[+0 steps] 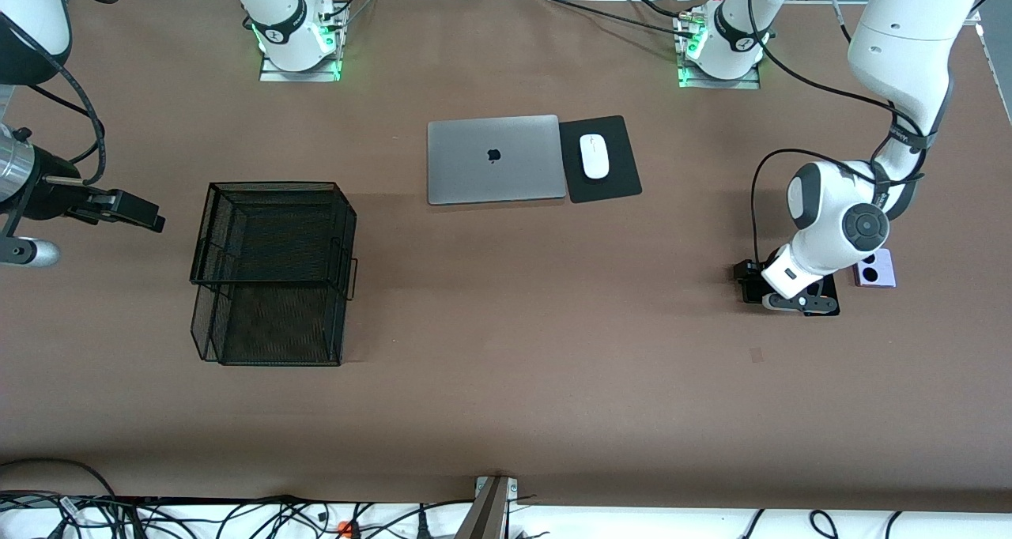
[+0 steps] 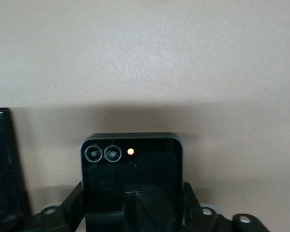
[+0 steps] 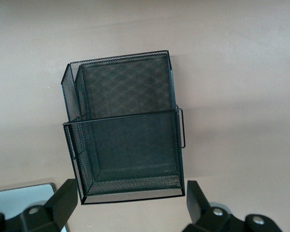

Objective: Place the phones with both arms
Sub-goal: 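Lower the left gripper and grasp the small black flip phone, then carry the flip phone to mid-table and release it with the left gripper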

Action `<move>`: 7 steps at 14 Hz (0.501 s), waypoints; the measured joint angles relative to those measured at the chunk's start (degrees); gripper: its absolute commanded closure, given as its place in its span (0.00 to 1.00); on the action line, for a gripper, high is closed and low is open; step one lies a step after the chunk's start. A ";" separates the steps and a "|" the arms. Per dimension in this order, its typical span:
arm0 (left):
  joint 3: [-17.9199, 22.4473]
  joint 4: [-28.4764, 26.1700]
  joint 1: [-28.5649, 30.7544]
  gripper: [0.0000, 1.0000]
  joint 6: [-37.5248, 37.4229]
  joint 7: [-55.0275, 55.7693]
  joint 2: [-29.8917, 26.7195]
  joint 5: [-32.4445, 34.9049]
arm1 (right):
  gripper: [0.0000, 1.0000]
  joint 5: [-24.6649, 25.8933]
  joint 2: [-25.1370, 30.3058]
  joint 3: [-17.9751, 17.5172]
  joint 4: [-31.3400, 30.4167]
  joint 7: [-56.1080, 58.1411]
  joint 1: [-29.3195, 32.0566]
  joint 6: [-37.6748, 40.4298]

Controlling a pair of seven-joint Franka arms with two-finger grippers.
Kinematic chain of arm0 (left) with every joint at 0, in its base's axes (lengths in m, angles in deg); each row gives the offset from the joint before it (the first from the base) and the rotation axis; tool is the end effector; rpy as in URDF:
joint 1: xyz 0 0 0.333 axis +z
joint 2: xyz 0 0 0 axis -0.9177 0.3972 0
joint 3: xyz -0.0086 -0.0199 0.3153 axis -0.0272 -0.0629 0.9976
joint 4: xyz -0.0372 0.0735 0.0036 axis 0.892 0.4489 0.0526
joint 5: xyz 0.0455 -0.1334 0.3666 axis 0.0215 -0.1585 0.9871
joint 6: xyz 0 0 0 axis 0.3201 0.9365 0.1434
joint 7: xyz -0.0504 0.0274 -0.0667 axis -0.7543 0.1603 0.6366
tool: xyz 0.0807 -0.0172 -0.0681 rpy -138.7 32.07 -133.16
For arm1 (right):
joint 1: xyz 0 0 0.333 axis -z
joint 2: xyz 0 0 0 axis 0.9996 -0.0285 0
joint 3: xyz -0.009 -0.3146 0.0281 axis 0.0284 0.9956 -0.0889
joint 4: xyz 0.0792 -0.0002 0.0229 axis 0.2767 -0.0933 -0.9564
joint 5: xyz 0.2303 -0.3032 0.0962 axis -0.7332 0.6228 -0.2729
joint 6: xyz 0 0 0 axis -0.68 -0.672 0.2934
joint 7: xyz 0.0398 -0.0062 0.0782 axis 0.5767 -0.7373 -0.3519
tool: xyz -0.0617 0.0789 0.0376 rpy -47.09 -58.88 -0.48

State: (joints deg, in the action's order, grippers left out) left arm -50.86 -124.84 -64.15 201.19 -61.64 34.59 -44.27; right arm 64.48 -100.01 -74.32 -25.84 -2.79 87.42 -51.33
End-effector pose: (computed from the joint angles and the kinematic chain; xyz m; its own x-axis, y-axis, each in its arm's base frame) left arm 0.5825 0.0180 0.1643 0.9981 -0.0483 -0.0378 -0.0481 -0.9988 0.0069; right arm 0.6312 0.0185 0.5719 0.9913 -0.1200 -0.0537 -0.1213 -0.9924 -0.0220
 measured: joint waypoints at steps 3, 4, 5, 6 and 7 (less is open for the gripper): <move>0.00 0.01 0.00 0.83 0.09 0.28 0.14 0.00 | 0.00 0.00 -0.01 -0.01 -0.01 0.00 0.00 0.00; 0.00 0.04 -0.01 0.85 0.09 0.83 0.14 0.00 | 0.00 0.00 -0.01 -0.01 -0.01 0.00 -0.01 0.00; -0.01 0.09 -0.03 0.86 0.09 1.51 0.16 0.00 | 0.00 0.00 -0.01 -0.02 -0.01 0.01 -0.01 0.00; -0.09 0.37 -0.11 0.86 -0.37 2.25 0.23 0.00 | 0.00 0.00 -0.01 -0.02 -0.01 0.01 -0.01 0.00; -0.29 1.45 -0.27 0.86 -2.57 3.33 0.37 0.00 | 0.00 0.00 -0.01 -0.02 -0.01 0.01 -0.01 0.00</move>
State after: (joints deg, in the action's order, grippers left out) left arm -51.15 -123.40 -64.42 198.62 -58.31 34.96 -44.27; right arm 64.48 -100.02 -74.34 -25.85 -2.78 87.41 -51.32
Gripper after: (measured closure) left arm 0.194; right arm 0.000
